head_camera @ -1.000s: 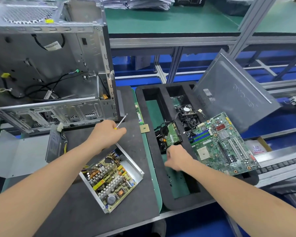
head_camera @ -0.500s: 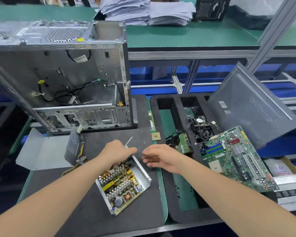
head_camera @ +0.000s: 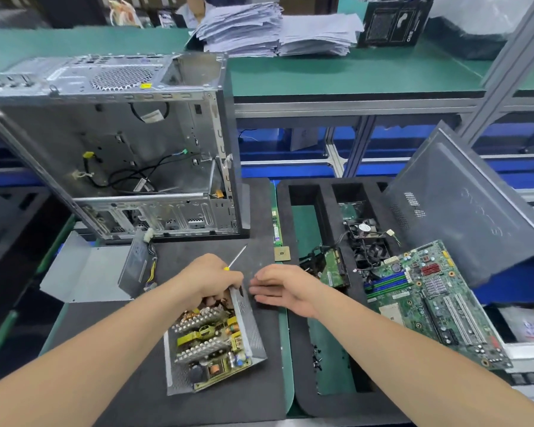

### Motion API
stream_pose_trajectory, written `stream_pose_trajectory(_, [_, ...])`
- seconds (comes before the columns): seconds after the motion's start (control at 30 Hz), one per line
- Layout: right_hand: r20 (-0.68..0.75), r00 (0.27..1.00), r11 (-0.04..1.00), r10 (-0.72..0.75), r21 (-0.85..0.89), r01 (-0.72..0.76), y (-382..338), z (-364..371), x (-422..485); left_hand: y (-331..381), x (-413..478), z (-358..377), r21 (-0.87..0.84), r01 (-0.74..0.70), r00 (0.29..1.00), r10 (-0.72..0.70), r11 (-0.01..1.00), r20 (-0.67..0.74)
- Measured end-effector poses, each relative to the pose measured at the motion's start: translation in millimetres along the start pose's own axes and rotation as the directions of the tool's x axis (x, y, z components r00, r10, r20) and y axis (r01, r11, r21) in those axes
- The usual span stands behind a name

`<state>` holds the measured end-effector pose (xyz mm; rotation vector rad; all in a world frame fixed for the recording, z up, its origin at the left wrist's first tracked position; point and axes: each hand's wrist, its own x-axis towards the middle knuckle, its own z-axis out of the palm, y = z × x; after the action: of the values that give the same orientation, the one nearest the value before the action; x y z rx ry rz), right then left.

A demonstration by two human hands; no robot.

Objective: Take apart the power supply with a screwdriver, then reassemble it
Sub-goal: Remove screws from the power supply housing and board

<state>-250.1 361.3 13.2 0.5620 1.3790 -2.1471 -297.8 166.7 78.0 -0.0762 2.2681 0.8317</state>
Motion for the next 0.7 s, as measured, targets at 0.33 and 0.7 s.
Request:
stream_pose_trajectory(0.33, [0.284,0.933,0.961,-0.220,-0.099,0.257,-36.9,28.6,-10.2,-38.7,-28.8,-56.3,-0.336,-0.068,0.964,0.148,0.939,0.221])
stream_pose_trajectory(0.7, [0.135,0.938,0.845,-0.318,-0.408,0.346,-50.1,85.5,-3.0,-66.9,-25.2,-54.1,-0.558,-0.025,0.972,0.151,0.829,0.181])
